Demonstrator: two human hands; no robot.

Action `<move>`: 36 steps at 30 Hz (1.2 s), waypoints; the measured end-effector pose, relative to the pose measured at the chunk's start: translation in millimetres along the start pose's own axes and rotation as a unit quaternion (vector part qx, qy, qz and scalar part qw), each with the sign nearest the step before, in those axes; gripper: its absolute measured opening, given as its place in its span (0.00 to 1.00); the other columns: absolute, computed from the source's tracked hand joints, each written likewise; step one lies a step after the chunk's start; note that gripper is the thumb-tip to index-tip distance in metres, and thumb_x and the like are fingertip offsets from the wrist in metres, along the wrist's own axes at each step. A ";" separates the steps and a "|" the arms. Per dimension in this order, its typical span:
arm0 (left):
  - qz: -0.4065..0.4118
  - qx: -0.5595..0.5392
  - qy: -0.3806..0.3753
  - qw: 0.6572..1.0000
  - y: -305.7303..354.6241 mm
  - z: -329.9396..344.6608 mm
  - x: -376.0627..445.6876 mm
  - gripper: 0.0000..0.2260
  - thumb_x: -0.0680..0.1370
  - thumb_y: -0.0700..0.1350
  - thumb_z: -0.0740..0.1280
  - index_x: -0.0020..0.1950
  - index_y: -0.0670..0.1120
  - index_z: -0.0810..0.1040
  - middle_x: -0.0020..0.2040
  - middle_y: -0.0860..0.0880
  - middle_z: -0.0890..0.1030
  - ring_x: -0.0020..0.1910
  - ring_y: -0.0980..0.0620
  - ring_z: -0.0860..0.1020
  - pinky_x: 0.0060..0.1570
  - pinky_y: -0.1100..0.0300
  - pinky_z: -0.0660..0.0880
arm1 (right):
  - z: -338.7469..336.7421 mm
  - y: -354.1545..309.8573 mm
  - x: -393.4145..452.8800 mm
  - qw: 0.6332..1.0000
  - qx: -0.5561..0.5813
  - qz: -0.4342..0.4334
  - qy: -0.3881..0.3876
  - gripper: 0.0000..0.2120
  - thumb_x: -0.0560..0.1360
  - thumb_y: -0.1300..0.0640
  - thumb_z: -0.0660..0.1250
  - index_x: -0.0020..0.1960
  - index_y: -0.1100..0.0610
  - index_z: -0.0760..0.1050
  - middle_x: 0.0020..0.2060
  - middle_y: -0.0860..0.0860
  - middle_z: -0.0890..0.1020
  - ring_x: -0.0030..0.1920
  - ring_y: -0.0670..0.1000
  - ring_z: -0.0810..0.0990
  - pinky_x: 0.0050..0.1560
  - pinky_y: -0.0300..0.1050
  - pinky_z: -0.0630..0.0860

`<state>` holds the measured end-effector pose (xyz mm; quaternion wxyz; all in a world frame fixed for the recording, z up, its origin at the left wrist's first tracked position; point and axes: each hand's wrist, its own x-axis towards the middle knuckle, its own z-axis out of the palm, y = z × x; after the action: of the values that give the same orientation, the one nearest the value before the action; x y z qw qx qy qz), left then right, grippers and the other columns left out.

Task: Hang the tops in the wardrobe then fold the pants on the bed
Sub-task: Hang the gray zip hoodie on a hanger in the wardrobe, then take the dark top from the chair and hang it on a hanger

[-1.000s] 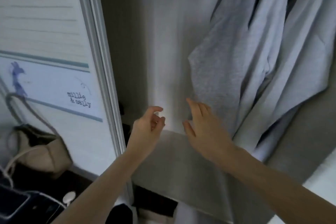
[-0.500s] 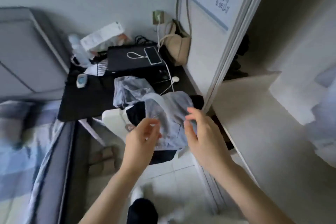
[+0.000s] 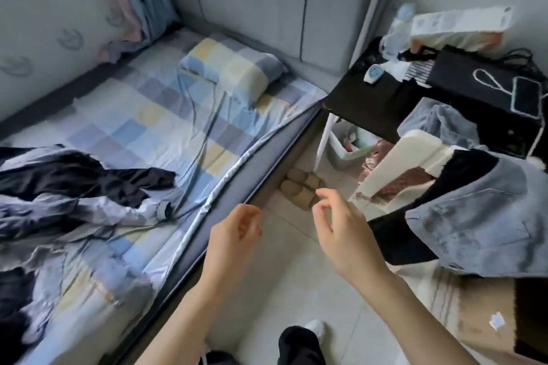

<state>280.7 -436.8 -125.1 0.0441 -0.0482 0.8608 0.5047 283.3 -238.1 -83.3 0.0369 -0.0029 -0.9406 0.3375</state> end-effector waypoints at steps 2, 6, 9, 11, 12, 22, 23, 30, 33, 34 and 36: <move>-0.032 0.005 0.053 0.998 -39.7 -46.6 -14.9 0.13 0.78 0.45 0.64 0.46 0.66 0.75 0.35 0.57 0.81 0.36 0.58 0.80 0.38 0.63 0.76 | 45.4 -42.5 4.6 0.998 0.000 -0.034 -0.054 0.15 0.80 0.57 0.60 0.65 0.58 0.72 0.49 0.51 0.81 0.55 0.54 0.76 0.48 0.38 0.66; -0.112 -0.020 0.096 0.989 -109.0 -126.0 -47.8 0.10 0.79 0.42 0.65 0.44 0.59 0.76 0.33 0.49 0.81 0.36 0.48 0.80 0.41 0.51 0.79 | 126.9 -114.5 3.3 0.990 -0.004 -0.089 -0.113 0.15 0.79 0.55 0.60 0.65 0.56 0.72 0.46 0.46 0.79 0.55 0.52 0.74 0.45 0.37 0.63; -0.145 -0.019 0.118 0.982 -158.2 -182.8 -70.8 0.11 0.79 0.43 0.64 0.44 0.60 0.77 0.33 0.51 0.82 0.34 0.51 0.80 0.38 0.57 0.76 | 181.9 -166.1 -1.1 0.984 -0.010 -0.099 -0.150 0.15 0.79 0.55 0.61 0.65 0.55 0.72 0.46 0.46 0.79 0.56 0.52 0.75 0.49 0.42 0.68; -0.177 -0.029 0.127 0.976 -195.1 -226.0 -87.3 0.10 0.80 0.44 0.64 0.44 0.60 0.77 0.34 0.54 0.82 0.33 0.53 0.80 0.36 0.59 0.75 | 226.7 -203.4 -5.3 0.977 -0.010 -0.113 -0.181 0.14 0.79 0.56 0.61 0.64 0.55 0.72 0.49 0.49 0.80 0.56 0.53 0.75 0.49 0.42 0.67; -0.189 -0.029 0.130 0.973 -209.9 -244.2 -92.2 0.10 0.80 0.45 0.64 0.44 0.61 0.77 0.34 0.55 0.82 0.33 0.54 0.80 0.36 0.59 0.75 | 245.4 -218.5 -6.3 0.974 -0.011 -0.117 -0.194 0.14 0.79 0.56 0.61 0.64 0.55 0.72 0.50 0.51 0.81 0.56 0.54 0.75 0.50 0.43 0.67; -0.325 -0.080 0.221 0.916 -323.6 -364.0 -89.8 0.09 0.78 0.40 0.64 0.43 0.54 0.78 0.33 0.52 0.83 0.32 0.52 0.79 0.39 0.58 0.74 | 393.3 -330.4 25.9 0.930 -0.016 -0.171 -0.326 0.13 0.80 0.53 0.60 0.63 0.54 0.71 0.49 0.48 0.79 0.55 0.52 0.76 0.51 0.50 0.73; -0.336 -0.092 0.227 0.909 -329.1 -369.5 -85.4 0.09 0.78 0.40 0.64 0.44 0.53 0.78 0.33 0.51 0.83 0.32 0.52 0.79 0.39 0.58 0.74 | 404.7 -336.4 34.7 0.927 -0.021 -0.175 -0.332 0.13 0.79 0.52 0.60 0.63 0.54 0.71 0.50 0.48 0.80 0.55 0.53 0.76 0.51 0.50 0.73; -0.396 -0.134 0.278 0.865 -380.5 -406.2 -31.7 0.07 0.79 0.37 0.63 0.45 0.47 0.79 0.34 0.49 0.82 0.33 0.51 0.79 0.34 0.66 0.71 | 501.9 -372.5 114.1 0.897 -0.045 -0.194 -0.394 0.12 0.80 0.50 0.59 0.60 0.54 0.72 0.49 0.52 0.81 0.51 0.56 0.78 0.45 0.49 0.71; -0.427 -0.144 0.276 0.849 -407.5 -420.9 -3.1 0.07 0.79 0.38 0.63 0.46 0.46 0.79 0.36 0.48 0.82 0.34 0.50 0.79 0.36 0.62 0.72 | 543.6 -386.8 143.6 0.887 -0.070 -0.207 -0.406 0.14 0.80 0.50 0.59 0.60 0.57 0.73 0.53 0.53 0.81 0.53 0.56 0.78 0.49 0.49 0.73; -0.435 -0.146 0.276 0.845 -418.6 -426.4 6.5 0.07 0.79 0.38 0.63 0.46 0.46 0.79 0.37 0.49 0.82 0.34 0.51 0.79 0.37 0.61 0.72 | 558.9 -391.4 152.4 0.883 -0.076 -0.209 -0.413 0.14 0.80 0.50 0.59 0.60 0.57 0.73 0.53 0.54 0.81 0.54 0.56 0.77 0.51 0.50 0.74; -0.444 -0.152 0.284 0.836 -444.1 -438.1 25.1 0.07 0.78 0.38 0.63 0.45 0.46 0.80 0.37 0.48 0.83 0.34 0.51 0.78 0.38 0.60 0.72 | 590.4 -398.7 168.7 0.878 -0.091 -0.214 -0.419 0.14 0.79 0.50 0.59 0.59 0.58 0.73 0.52 0.55 0.81 0.54 0.57 0.77 0.52 0.50 0.74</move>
<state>300.4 -1036.0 -299.0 0.0097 -0.5726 0.6342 0.5194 80.8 -915.5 -273.1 -0.2903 0.3366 -0.8723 0.2036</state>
